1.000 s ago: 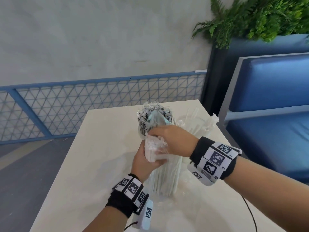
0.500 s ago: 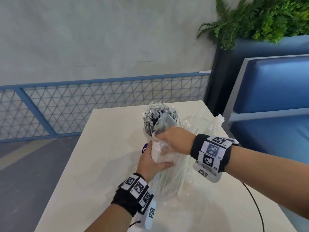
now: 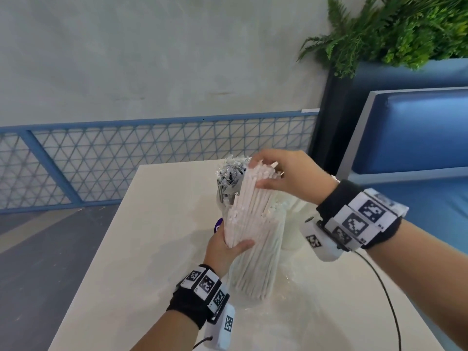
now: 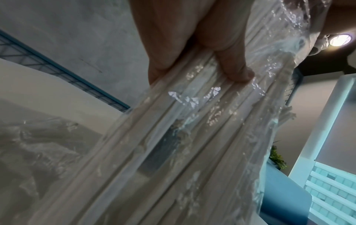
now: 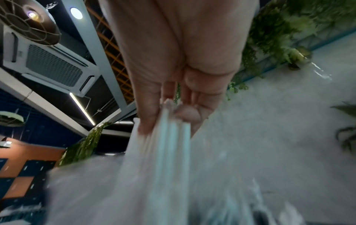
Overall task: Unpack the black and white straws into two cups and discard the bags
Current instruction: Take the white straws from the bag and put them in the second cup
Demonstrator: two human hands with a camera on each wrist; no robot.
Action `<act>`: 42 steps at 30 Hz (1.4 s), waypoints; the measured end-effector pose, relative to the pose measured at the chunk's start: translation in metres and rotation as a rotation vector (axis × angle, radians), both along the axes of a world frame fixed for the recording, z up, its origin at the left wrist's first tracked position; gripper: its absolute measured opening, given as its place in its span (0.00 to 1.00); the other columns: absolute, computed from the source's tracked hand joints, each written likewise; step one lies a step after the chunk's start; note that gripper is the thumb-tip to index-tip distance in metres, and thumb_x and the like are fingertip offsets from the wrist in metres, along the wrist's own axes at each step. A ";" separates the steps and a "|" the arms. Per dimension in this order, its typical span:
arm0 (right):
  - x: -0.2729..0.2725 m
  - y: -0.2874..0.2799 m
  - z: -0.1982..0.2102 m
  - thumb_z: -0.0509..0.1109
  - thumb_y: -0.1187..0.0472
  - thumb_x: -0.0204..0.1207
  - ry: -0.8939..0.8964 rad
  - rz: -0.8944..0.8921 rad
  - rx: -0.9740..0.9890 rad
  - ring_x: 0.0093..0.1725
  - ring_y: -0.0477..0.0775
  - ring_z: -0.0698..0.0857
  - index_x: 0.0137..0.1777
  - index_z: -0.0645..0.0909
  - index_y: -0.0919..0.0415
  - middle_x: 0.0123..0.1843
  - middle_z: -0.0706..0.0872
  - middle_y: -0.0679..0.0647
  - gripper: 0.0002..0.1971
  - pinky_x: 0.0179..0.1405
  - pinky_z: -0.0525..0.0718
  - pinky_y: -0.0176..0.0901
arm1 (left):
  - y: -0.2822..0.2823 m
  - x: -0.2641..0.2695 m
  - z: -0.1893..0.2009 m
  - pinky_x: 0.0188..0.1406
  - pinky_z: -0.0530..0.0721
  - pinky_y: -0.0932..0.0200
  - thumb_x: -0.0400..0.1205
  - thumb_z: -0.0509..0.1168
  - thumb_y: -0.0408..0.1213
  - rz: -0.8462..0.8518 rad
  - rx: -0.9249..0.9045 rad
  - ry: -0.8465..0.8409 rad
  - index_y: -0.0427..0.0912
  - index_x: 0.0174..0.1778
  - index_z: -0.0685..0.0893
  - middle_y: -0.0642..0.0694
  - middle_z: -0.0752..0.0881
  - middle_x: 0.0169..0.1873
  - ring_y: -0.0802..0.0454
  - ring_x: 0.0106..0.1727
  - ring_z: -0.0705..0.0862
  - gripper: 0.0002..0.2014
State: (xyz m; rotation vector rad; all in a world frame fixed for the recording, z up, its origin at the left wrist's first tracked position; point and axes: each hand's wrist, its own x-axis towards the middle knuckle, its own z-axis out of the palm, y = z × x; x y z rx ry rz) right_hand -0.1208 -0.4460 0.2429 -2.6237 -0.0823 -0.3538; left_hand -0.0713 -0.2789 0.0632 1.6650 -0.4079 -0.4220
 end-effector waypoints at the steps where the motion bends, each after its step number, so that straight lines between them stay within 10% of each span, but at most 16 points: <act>1: -0.004 0.004 -0.007 0.77 0.56 0.68 -0.039 -0.025 0.088 0.44 0.32 0.78 0.65 0.75 0.49 0.47 0.78 0.33 0.25 0.49 0.75 0.31 | 0.000 0.000 -0.001 0.57 0.84 0.59 0.66 0.79 0.43 0.012 -0.009 0.001 0.45 0.64 0.78 0.49 0.87 0.55 0.53 0.59 0.85 0.30; 7: -0.011 0.042 -0.076 0.81 0.57 0.63 -0.206 -0.213 0.604 0.58 0.42 0.80 0.72 0.64 0.55 0.59 0.78 0.42 0.39 0.51 0.77 0.21 | 0.001 0.002 -0.004 0.53 0.83 0.65 0.67 0.78 0.47 0.021 -0.018 -0.052 0.47 0.65 0.78 0.52 0.88 0.55 0.56 0.58 0.86 0.31; 13: 0.007 0.060 -0.090 0.80 0.53 0.63 -0.205 -0.429 0.749 0.54 0.49 0.83 0.63 0.74 0.57 0.54 0.84 0.48 0.29 0.53 0.83 0.44 | -0.001 0.001 0.010 0.50 0.75 0.78 0.67 0.79 0.44 -0.025 0.036 -0.153 0.59 0.68 0.68 0.64 0.80 0.58 0.69 0.60 0.78 0.36; 22: 0.018 0.060 -0.085 0.77 0.63 0.68 -0.192 -0.399 0.915 0.44 0.49 0.84 0.55 0.81 0.63 0.45 0.85 0.52 0.16 0.45 0.82 0.41 | -0.003 0.001 0.021 0.53 0.70 0.81 0.71 0.75 0.44 -0.066 -0.001 -0.166 0.64 0.68 0.64 0.60 0.77 0.65 0.64 0.67 0.74 0.34; 27: 0.018 0.053 -0.079 0.76 0.63 0.69 -0.153 -0.349 0.933 0.46 0.53 0.86 0.52 0.84 0.65 0.45 0.87 0.55 0.13 0.47 0.85 0.45 | -0.003 0.001 0.024 0.46 0.72 0.86 0.74 0.74 0.38 -0.110 -0.003 -0.190 0.69 0.57 0.66 0.71 0.77 0.54 0.87 0.51 0.76 0.28; 32: 0.019 0.034 -0.042 0.73 0.63 0.73 -0.266 -0.356 1.057 0.42 0.53 0.85 0.42 0.82 0.58 0.38 0.85 0.52 0.02 0.44 0.84 0.44 | -0.001 0.002 0.022 0.52 0.74 0.81 0.72 0.72 0.45 -0.099 0.011 -0.194 0.68 0.60 0.66 0.64 0.80 0.58 0.71 0.59 0.79 0.26; 36: 0.019 0.020 -0.016 0.71 0.65 0.73 -0.348 -0.315 1.202 0.45 0.53 0.84 0.46 0.80 0.60 0.42 0.84 0.52 0.04 0.49 0.83 0.47 | 0.000 0.001 0.024 0.48 0.71 0.86 0.77 0.69 0.39 -0.103 -0.021 -0.217 0.68 0.58 0.66 0.71 0.77 0.55 0.87 0.52 0.75 0.23; 42: 0.011 0.026 -0.049 0.79 0.63 0.65 -0.102 -0.202 1.067 0.53 0.53 0.87 0.54 0.81 0.58 0.51 0.88 0.56 0.17 0.51 0.87 0.44 | -0.005 0.001 0.019 0.50 0.75 0.82 0.77 0.70 0.38 -0.061 -0.013 -0.227 0.65 0.61 0.69 0.64 0.82 0.55 0.74 0.56 0.80 0.23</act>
